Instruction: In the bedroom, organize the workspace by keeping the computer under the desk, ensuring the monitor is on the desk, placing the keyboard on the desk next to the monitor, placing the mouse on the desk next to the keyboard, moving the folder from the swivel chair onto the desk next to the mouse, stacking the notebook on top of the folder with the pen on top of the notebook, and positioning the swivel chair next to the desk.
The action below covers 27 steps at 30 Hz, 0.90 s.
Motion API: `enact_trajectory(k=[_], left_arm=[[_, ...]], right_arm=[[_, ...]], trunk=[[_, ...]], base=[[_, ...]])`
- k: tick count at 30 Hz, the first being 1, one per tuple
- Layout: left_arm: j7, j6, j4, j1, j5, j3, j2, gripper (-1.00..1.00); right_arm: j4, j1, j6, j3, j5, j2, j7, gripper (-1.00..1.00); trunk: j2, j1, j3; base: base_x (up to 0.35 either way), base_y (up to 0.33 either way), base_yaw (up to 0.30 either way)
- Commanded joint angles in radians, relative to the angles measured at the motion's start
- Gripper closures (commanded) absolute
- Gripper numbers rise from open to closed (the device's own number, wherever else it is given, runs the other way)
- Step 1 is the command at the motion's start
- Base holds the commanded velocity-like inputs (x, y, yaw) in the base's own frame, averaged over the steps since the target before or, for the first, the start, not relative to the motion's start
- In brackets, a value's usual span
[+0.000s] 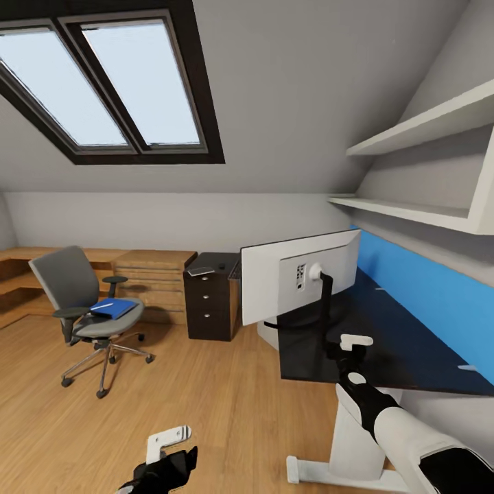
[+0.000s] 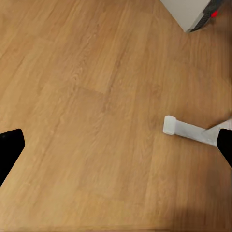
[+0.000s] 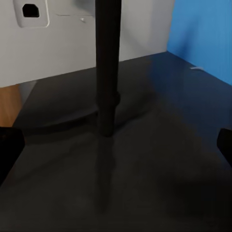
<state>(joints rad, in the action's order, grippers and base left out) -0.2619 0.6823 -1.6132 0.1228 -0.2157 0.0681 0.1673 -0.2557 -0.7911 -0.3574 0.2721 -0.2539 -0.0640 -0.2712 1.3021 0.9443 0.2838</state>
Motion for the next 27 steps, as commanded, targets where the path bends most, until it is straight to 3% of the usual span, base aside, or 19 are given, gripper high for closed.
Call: enact_trajectory(k=[1,3,9,27], left_arm=[[-0.009,0.025,-0.003,-0.010,-0.010,0.000,0.006,-1.00],[-0.008,0.079,-0.005,-0.021,-0.011,-0.002,0.007,-1.00],[-0.008,0.138,0.004,-0.027,-0.020,-0.013,0.007,-1.00],[-0.011,0.141,0.013,-0.028,-0.019,-0.021,0.007,-1.00]], right_arm=[[0.000,-0.001,-0.003,0.009,-0.009,-0.001,-0.005,-1.00],[0.000,-0.001,-0.003,0.008,-0.009,0.000,-0.006,-1.00],[-0.001,-0.001,-0.015,0.007,-0.008,-0.001,-0.006,-1.00],[-0.001,-0.001,-0.062,0.011,-0.004,-0.007,-0.002,-1.00]], trunk=[[0.008,0.004,0.004],[0.022,0.012,0.011],[0.064,0.035,0.029],[0.183,0.100,0.083]], base=[[0.000,0.000,0.000],[0.000,0.000,0.000],[0.000,0.000,0.000],[0.000,0.000,0.000]])
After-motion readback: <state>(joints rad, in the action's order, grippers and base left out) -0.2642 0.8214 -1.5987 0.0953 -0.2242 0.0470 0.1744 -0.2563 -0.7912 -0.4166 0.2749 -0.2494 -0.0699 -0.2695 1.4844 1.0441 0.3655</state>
